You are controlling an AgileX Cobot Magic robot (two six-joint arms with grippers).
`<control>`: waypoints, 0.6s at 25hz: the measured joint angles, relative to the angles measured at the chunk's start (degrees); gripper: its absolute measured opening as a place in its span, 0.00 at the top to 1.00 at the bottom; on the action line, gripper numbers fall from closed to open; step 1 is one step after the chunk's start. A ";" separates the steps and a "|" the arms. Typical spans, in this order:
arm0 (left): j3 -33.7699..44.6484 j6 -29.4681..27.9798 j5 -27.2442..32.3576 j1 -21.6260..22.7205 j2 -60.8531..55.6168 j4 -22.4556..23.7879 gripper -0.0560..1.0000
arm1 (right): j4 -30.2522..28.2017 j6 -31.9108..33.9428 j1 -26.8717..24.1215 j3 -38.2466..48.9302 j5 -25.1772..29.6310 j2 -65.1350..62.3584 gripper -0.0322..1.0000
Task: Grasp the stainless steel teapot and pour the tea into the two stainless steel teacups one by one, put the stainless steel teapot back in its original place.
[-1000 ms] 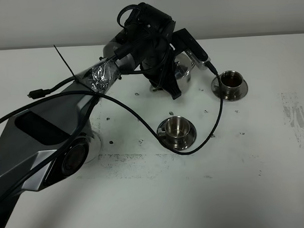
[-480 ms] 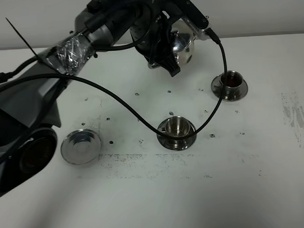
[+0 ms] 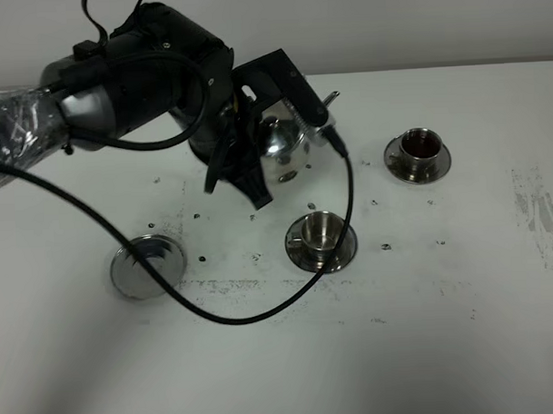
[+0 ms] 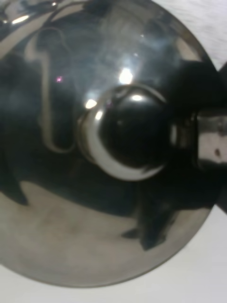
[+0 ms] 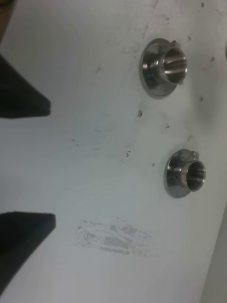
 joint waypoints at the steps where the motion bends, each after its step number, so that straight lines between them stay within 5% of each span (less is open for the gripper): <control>1: 2.51 0.00 0.00 0.00 -1.21 1.18 0.78 | 0.00 0.00 0.00 0.00 0.00 0.00 0.55; 6: 11.21 1.69 0.10 0.00 -4.61 4.39 0.78 | 0.00 0.00 0.00 0.00 0.00 0.00 0.55; 15: 13.28 13.28 4.71 0.00 -4.98 4.74 0.78 | 0.00 0.00 0.00 0.00 0.00 0.00 0.55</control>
